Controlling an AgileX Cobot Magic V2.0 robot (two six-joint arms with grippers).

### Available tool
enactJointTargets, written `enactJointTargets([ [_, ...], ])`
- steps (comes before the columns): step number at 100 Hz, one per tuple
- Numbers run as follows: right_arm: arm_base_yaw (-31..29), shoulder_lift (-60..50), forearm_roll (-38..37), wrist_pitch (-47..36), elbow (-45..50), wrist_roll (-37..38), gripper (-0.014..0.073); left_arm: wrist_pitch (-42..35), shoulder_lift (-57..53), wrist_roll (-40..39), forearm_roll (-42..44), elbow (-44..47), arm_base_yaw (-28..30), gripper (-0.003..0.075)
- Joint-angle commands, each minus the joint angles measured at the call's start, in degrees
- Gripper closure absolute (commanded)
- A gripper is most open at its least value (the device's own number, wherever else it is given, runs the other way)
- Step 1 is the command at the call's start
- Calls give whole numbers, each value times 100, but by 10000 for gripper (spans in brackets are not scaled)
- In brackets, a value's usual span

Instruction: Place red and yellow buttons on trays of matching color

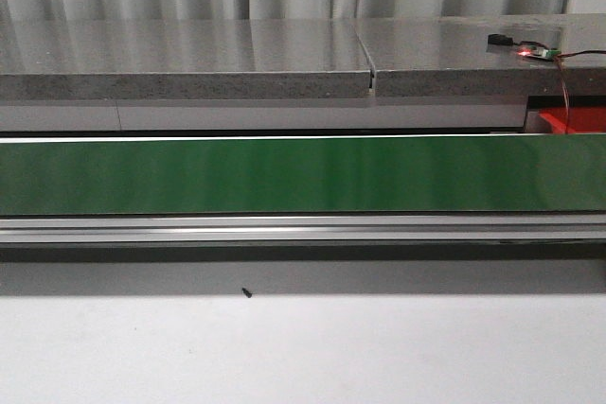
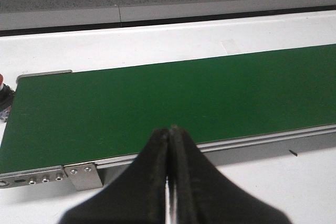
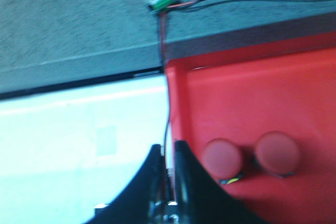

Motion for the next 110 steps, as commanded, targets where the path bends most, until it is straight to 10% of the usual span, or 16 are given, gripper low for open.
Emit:
enactJointTargets([
  [1, 208, -652, 21, -512, 213, -150, 633, -397, 18, -35, -164, -148, -31, 739],
  [110, 1697, -4340, -248, -2289, 4370, -276, 661, -397, 18, -35, -164, -148, -31, 739],
])
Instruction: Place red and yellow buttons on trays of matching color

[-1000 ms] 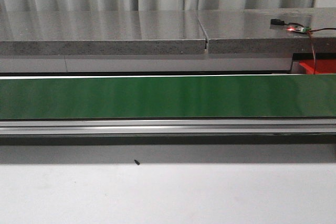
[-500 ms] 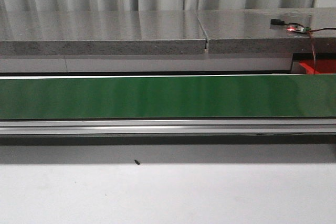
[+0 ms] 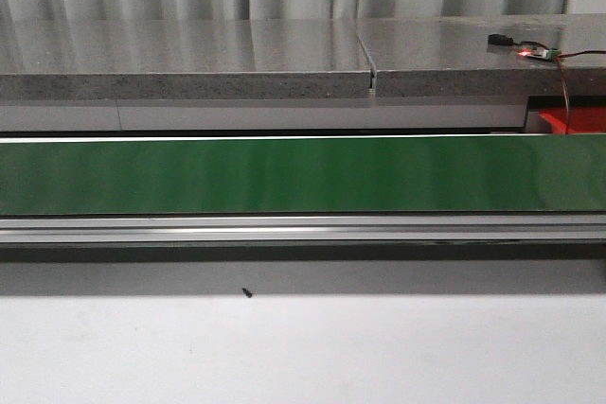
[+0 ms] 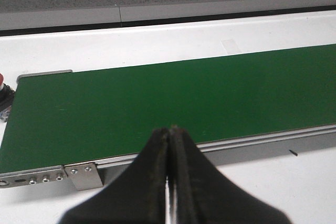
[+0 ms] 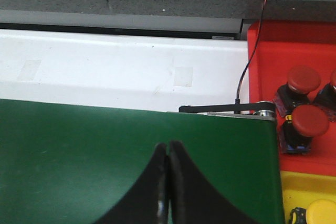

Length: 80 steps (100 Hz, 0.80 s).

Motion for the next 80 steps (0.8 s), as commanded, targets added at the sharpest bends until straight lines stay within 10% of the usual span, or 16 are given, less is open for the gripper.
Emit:
enactJointTargets([
  [1, 85, -402, 39, -505, 74, -57, 661, -397, 18, -35, -164, -148, -31, 739],
  [80, 125, -2674, 127, -17, 1285, -57, 661, -359, 18, -35, -164, -148, -31, 739],
])
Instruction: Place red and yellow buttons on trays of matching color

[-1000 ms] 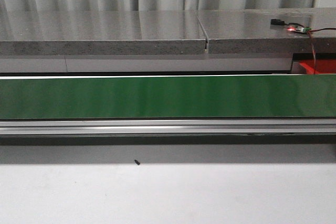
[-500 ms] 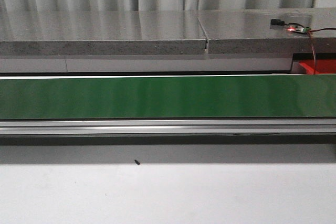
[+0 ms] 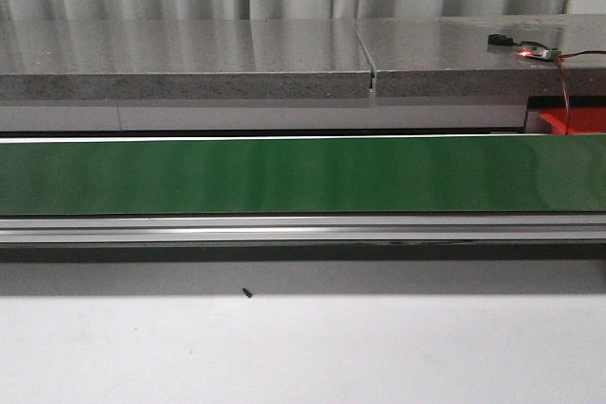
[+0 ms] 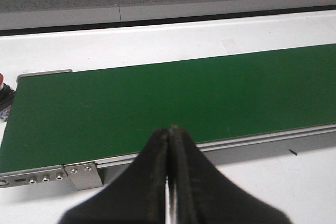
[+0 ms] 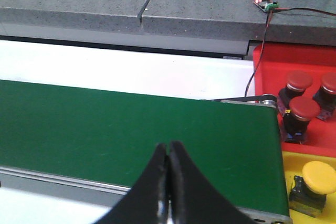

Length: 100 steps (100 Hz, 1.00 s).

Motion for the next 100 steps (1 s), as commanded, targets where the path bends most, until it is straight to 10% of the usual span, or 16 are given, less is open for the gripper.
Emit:
enactJointTargets([
  [1, 12, -42, 116, -266, -152, -57, 661, -365, 18, -35, -164, -148, -31, 739],
  [66, 12, -31, 183, -161, -152, -57, 661, -412, 2384, -1116, -347, -1441, 1509, 727],
  [100, 12, -31, 183, -161, -152, -57, 661, 133, 3976, -1096, -467, -2521, 2459, 188],
])
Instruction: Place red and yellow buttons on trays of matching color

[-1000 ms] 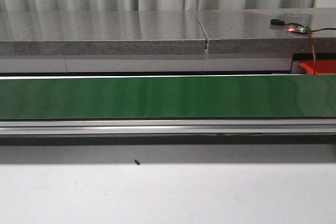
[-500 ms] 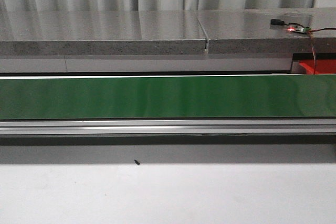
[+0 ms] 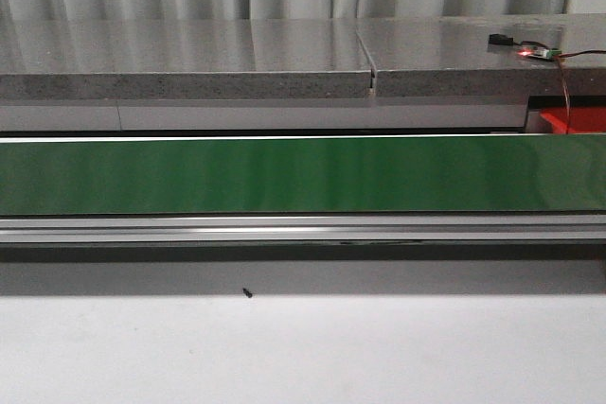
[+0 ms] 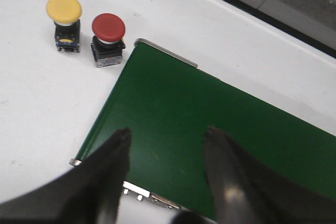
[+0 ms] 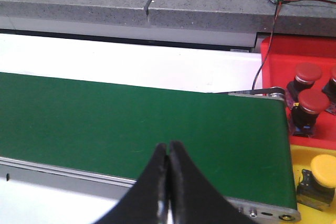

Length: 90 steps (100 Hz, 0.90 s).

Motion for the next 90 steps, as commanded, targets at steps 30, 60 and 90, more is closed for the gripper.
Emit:
enactJointTargets([
  [30, 12, -19, 110, -301, -152, -57, 661, 79, 1325, -639, -201, -1325, 367, 174],
  [60, 12, -19, 110, -301, -152, -57, 661, 735, 2377, -1055, -180, -2368, 731, 177],
  [90, 12, -19, 110, -301, -152, -57, 661, 1309, 3452, -1627, 192, -3512, 784, 185],
])
